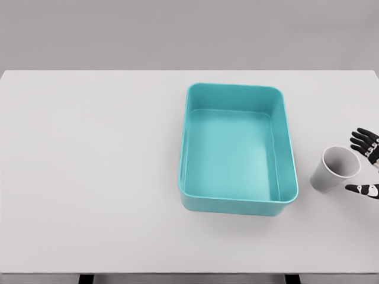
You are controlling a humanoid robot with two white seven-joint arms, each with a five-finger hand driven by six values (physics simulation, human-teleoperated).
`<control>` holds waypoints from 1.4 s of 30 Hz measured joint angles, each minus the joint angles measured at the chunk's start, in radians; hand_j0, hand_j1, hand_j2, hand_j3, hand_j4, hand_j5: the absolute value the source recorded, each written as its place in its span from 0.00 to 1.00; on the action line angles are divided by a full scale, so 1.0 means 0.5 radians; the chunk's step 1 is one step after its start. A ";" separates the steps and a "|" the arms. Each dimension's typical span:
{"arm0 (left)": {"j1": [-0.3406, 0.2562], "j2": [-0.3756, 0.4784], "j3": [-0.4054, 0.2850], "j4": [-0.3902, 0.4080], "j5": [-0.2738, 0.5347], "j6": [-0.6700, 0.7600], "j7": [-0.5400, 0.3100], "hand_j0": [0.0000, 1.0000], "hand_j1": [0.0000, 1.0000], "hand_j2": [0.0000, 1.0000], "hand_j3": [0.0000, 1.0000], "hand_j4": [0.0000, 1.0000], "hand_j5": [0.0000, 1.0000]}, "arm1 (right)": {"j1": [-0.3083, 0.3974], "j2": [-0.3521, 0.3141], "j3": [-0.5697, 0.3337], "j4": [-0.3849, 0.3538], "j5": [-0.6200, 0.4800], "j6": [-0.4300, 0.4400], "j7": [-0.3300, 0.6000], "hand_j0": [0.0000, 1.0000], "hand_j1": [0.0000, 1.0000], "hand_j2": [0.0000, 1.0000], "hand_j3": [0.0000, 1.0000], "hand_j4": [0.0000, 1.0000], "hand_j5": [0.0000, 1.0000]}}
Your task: Put the paper cup into the basket with your right arm
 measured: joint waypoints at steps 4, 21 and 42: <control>0.000 0.000 0.001 0.000 0.000 0.000 0.000 1.00 1.00 1.00 1.00 1.00 1.00 | -0.009 0.027 0.003 0.029 0.005 -0.003 0.000 1.00 1.00 1.00 1.00 1.00 1.00; 0.000 0.000 0.000 0.000 0.000 0.000 0.000 1.00 1.00 1.00 1.00 1.00 1.00 | -0.015 0.152 0.021 0.085 0.091 -0.005 0.000 1.00 1.00 1.00 1.00 1.00 1.00; 0.000 0.000 0.000 0.000 0.000 0.000 0.000 1.00 1.00 1.00 1.00 1.00 1.00 | -0.064 0.210 0.096 0.092 0.114 -0.002 0.000 1.00 1.00 1.00 1.00 1.00 1.00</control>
